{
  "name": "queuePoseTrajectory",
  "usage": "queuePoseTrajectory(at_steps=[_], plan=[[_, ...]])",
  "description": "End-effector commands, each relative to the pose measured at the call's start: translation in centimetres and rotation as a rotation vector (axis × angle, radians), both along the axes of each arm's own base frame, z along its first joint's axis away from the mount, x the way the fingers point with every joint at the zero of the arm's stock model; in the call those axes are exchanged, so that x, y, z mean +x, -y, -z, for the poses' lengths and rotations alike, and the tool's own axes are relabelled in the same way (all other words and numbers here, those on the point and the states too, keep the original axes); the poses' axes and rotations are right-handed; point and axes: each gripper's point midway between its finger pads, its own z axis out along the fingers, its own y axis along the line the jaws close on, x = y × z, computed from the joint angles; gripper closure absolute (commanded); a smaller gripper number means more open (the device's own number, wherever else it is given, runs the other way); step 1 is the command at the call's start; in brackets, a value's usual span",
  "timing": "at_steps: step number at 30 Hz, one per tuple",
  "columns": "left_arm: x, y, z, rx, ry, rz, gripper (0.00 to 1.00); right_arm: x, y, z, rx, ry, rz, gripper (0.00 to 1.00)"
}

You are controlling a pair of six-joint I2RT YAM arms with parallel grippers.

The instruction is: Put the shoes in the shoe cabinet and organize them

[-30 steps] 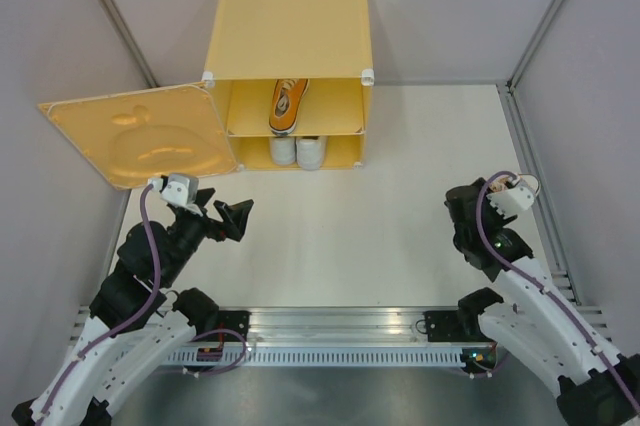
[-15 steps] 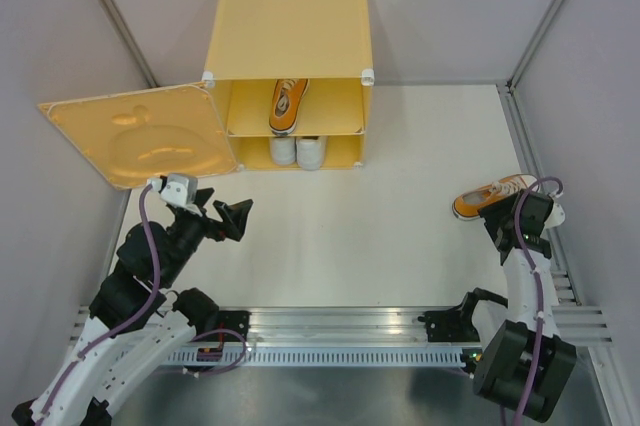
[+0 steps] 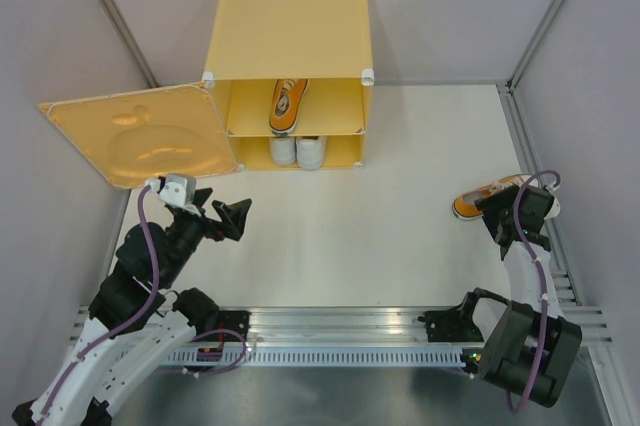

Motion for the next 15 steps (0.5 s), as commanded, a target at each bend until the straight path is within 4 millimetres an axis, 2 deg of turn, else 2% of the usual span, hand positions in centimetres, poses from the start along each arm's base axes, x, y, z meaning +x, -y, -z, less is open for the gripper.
queuePoseTrajectory(at_steps=[1,5,8,15], plan=[[0.1,-0.1,-1.1,0.002,0.048,0.000,0.00,1.4,0.4,-0.9,-0.011,0.042,-0.011,0.33],[-0.2,0.4,-1.2,0.008,0.055,0.036,0.10,1.8,0.4,-0.2,0.004,0.020,-0.026,0.35],[0.0,0.1,-1.1,0.004,0.049,0.016,0.02,1.9,0.3,0.5,0.017,0.010,-0.027,0.36],[0.1,-0.1,-1.1,-0.001,0.049,0.000,0.00,2.4,0.4,1.3,0.030,0.011,-0.026,0.37]])
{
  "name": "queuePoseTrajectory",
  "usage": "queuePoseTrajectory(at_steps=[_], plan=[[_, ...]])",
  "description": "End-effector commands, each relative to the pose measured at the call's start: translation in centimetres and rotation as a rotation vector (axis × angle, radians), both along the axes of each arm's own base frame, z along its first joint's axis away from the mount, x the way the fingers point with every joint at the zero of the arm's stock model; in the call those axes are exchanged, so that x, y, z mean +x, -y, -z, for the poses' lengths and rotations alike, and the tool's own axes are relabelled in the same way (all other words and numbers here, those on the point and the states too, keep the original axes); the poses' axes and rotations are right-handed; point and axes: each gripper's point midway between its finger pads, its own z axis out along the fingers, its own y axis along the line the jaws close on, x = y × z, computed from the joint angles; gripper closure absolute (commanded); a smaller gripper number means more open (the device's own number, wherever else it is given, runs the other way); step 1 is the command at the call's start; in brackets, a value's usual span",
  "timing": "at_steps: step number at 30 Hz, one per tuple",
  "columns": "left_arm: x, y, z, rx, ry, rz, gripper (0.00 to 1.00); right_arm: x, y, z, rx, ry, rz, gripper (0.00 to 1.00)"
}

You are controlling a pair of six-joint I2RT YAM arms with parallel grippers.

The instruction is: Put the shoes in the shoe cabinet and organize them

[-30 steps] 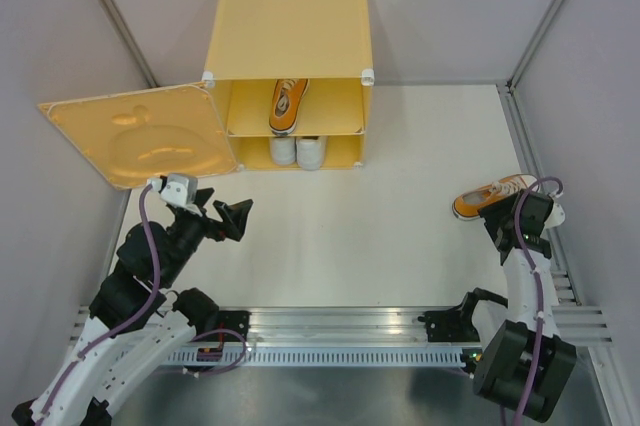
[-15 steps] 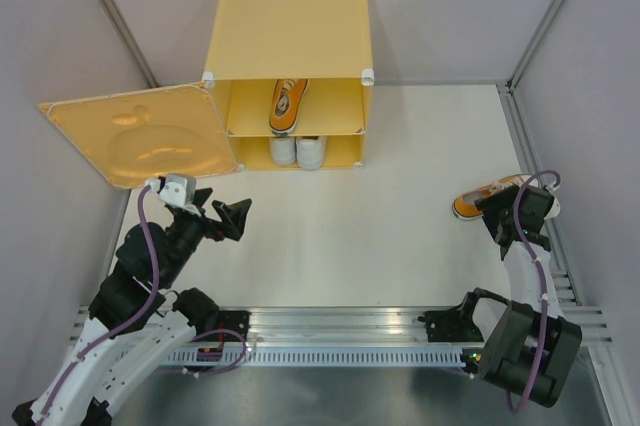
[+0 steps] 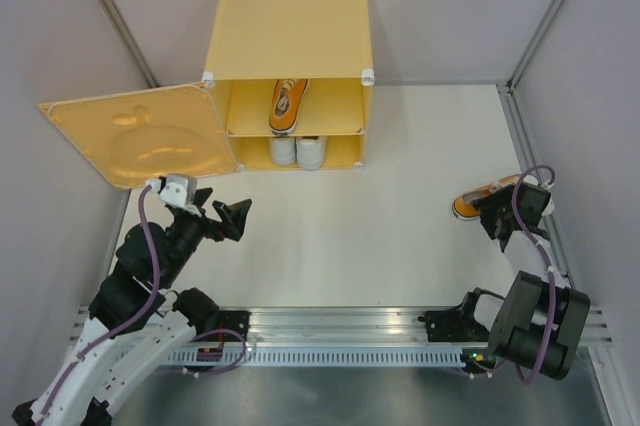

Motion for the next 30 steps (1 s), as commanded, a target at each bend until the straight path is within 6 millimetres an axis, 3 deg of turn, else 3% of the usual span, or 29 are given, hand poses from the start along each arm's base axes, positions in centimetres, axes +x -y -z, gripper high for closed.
queuePoseTrajectory(at_steps=[1,8,10,11,12,14,18,22,24,25,28,30], plan=[[0.1,-0.1,-1.1,-0.008,0.044,-0.002,0.00,1.3,0.7,-1.1,-0.021,0.050,0.008,0.37],[0.2,-0.2,-1.1,-0.008,0.044,-0.007,0.00,1.7,1.0,0.0,-0.040,0.007,0.014,0.38],[0.1,-0.2,-1.1,-0.008,0.044,-0.008,0.00,1.9,0.6,0.5,-0.033,0.003,0.007,0.49],[0.2,-0.2,-1.0,-0.007,0.043,-0.010,0.00,2.2,-0.3,0.5,-0.032,0.005,-0.025,0.59],[0.2,-0.2,-1.1,-0.008,0.044,-0.010,0.00,2.4,-0.9,0.6,-0.032,0.004,-0.047,0.79],[0.3,-0.1,-1.0,-0.005,0.041,-0.010,0.00,2.9,-2.6,0.6,-0.029,-0.001,-0.100,0.95],[0.3,-0.1,-0.9,-0.003,0.038,-0.010,0.00,3.2,-5.6,-0.3,-0.042,0.020,-0.207,0.99],[0.3,-0.2,-0.9,-0.003,0.038,-0.011,0.00,2.9,-8.0,-3.5,-0.090,0.095,-0.322,0.99],[0.3,-0.1,-0.9,-0.002,0.037,-0.010,0.00,2.0,-9.2,-4.2,-0.103,0.084,-0.389,0.99],[0.3,-0.1,-0.9,-0.003,0.038,-0.007,0.00,1.9,-9.8,-5.7,-0.107,0.122,-0.422,0.99],[0.2,-0.1,-0.9,-0.003,0.037,-0.005,0.00,0.3,-11.5,-6.6,-0.116,0.116,-0.525,0.99],[0.2,-0.1,-1.0,-0.008,0.041,-0.004,0.00,-1.3,-13.3,-6.2,-0.103,0.101,-0.601,0.99]])
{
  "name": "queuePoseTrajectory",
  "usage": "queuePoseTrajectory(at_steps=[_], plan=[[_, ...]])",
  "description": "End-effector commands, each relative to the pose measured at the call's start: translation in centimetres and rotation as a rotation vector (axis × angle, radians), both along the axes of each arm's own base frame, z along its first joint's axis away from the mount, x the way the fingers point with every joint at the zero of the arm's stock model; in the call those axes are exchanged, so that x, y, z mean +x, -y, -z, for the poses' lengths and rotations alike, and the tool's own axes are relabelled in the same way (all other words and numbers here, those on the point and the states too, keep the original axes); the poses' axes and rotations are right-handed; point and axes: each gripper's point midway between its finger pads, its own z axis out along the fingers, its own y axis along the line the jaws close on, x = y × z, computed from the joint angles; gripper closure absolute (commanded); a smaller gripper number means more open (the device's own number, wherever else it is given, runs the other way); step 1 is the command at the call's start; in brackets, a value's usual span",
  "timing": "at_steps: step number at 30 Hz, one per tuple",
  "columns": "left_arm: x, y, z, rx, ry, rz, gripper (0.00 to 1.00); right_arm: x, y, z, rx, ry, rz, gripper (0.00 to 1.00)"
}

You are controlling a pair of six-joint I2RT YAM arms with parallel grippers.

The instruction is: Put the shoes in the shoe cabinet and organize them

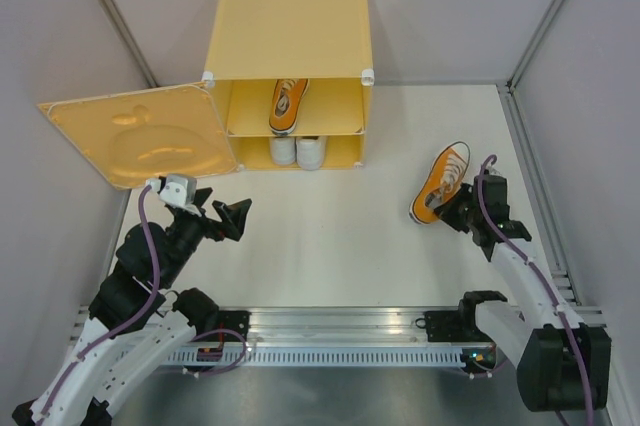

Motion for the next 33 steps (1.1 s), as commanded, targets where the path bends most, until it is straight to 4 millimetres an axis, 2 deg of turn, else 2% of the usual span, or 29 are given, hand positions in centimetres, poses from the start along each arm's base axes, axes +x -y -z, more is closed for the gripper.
queuePoseTrajectory(at_steps=[1,2,4,5,7,8,10,11,12,13,14,17,19,23,24,26,29,33], plan=[[0.1,-0.1,-1.1,-0.010,0.044,0.000,0.00,-0.5,-2.9,-2.9,0.008,0.085,-0.160,0.99],[0.0,-0.1,-1.1,-0.011,0.045,0.000,0.00,-1.2,-4.3,-2.7,0.015,0.084,-0.214,0.99],[0.0,-0.1,-1.2,-0.012,0.048,-0.002,0.00,-2.3,-5.6,-2.3,0.005,0.081,-0.266,0.99],[0.0,-0.2,-1.2,-0.012,0.048,-0.004,0.00,-3.3,-7.2,-2.1,0.005,0.068,-0.322,0.99],[0.1,-0.2,-1.1,-0.010,0.045,-0.007,0.00,-3.9,-8.5,-2.4,-0.007,0.074,-0.363,0.99],[0.1,-0.2,-1.1,-0.010,0.045,-0.007,0.00,-4.9,-10.5,-2.7,0.010,0.081,-0.424,0.99],[0.1,-0.2,-1.0,-0.009,0.044,-0.010,0.00,-5.4,-12.1,-3.4,0.001,0.097,-0.471,0.99],[0.2,-0.2,-1.0,-0.008,0.043,-0.011,0.00,-6.6,-13.6,-3.4,-0.004,0.093,-0.537,0.99],[0.2,-0.2,-1.0,-0.008,0.042,-0.011,0.00,-6.8,-14.5,-3.8,-0.012,0.093,-0.564,0.99],[0.2,-0.2,-1.0,-0.007,0.040,-0.013,0.00,-6.8,-14.7,-3.7,-0.046,0.099,-0.561,0.99],[0.2,-0.2,-1.0,-0.007,0.040,-0.013,0.00,-8.0,-16.0,-3.7,-0.062,0.092,-0.613,0.99],[0.3,-0.3,-0.9,-0.005,0.039,-0.017,0.00,-8.9,-18.6,-4.2,-0.117,0.118,-0.672,0.99],[0.3,-0.3,-0.9,-0.005,0.039,-0.020,0.00,-9.0,-20.8,-5.4,-0.110,0.156,-0.706,0.99],[0.3,-0.4,-0.9,-0.005,0.039,-0.025,0.00,-6.9,-23.1,-8.7,-0.108,0.235,-0.687,0.99],[0.3,-0.4,-0.9,-0.005,0.039,-0.023,0.00,-5.8,-24.0,-10.2,-0.113,0.264,-0.669,0.99],[0.3,-0.4,-0.9,-0.004,0.038,-0.025,0.00,-4.5,-24.6,-11.6,-0.136,0.295,-0.649,0.99],[0.3,-0.4,-0.9,-0.005,0.039,-0.022,0.00,-1.5,-26.3,-14.6,-0.166,0.349,-0.586,0.99],[0.3,-0.3,-0.9,-0.006,0.041,-0.019,0.00,1.8,-26.3,-15.6,-0.167,0.351,-0.493,0.99]])
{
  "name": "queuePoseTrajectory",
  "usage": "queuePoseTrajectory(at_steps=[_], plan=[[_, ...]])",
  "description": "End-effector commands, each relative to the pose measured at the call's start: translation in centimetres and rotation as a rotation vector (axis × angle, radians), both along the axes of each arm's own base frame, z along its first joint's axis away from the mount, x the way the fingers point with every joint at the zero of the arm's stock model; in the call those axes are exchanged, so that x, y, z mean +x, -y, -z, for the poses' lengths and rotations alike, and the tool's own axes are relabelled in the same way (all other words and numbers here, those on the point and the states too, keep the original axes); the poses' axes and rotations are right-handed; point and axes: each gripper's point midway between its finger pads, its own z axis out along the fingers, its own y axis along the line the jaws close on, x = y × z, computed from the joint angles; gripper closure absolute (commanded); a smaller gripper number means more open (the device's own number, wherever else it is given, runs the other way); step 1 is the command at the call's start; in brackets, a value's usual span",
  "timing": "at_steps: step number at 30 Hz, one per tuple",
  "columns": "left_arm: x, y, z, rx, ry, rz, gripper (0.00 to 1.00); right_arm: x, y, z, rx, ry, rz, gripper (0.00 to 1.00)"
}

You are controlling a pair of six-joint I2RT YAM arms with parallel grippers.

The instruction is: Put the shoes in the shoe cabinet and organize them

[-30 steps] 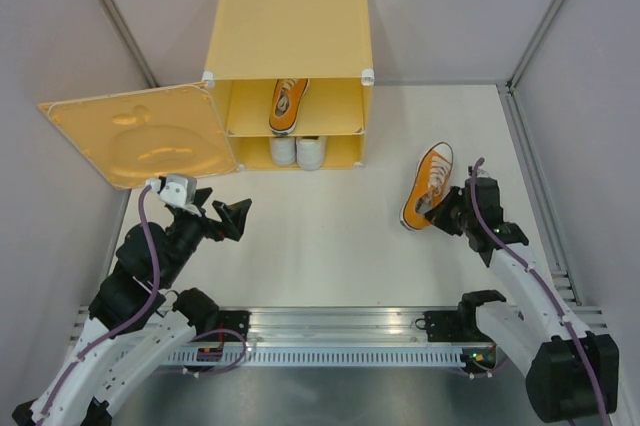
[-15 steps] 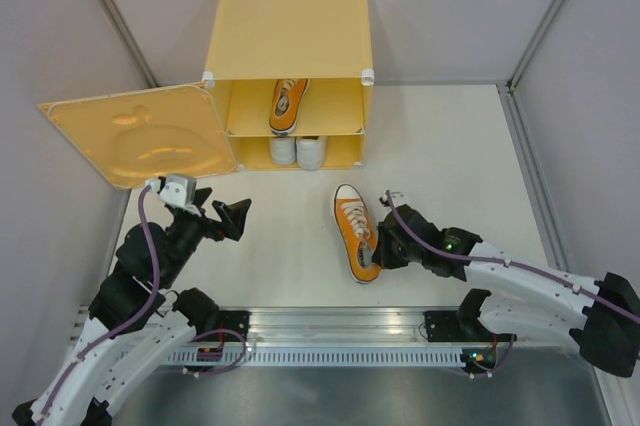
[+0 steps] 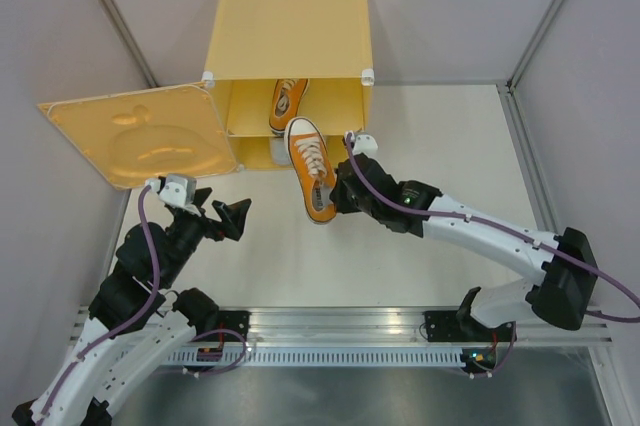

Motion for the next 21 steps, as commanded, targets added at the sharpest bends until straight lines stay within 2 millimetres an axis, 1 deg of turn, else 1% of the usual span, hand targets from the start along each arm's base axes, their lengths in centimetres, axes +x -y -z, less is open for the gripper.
queuePoseTrajectory(at_steps=[1,3,4,10,11,12,13,15,17,21], plan=[[0.3,-0.3,-0.9,-0.006,0.039,-0.016,0.00,5.3,0.2,-5.1,0.111,0.136,0.155,0.99],[0.3,-0.2,-0.9,-0.006,0.039,-0.014,0.00,6.4,0.4,-5.2,0.141,0.130,0.186,0.99],[0.3,-0.2,-0.8,-0.005,0.037,-0.011,0.00,7.3,0.9,-5.7,0.165,0.140,0.210,0.99],[0.3,0.1,-0.7,-0.001,0.029,0.001,0.00,9.5,1.5,-6.9,0.192,0.170,0.267,0.99],[0.3,0.2,-0.7,-0.001,0.029,0.003,0.00,9.9,1.5,-6.5,0.188,0.164,0.276,0.99],[0.2,0.2,-0.7,-0.003,0.031,0.006,0.00,10.3,1.4,-6.5,0.199,0.161,0.286,0.99],[0.2,0.1,-0.7,-0.002,0.030,0.003,0.00,10.9,1.8,-6.4,0.197,0.160,0.302,0.99],[0.2,0.1,-0.7,-0.004,0.033,0.001,0.00,11.9,1.4,-6.4,0.208,0.154,0.306,0.99],[0.2,0.1,-0.7,-0.003,0.032,0.001,0.00,13.0,1.3,-7.0,0.221,0.171,0.321,0.99],[0.2,0.1,-0.8,-0.006,0.033,0.002,0.00,14.4,0.8,-8.1,0.240,0.190,0.352,0.99]])
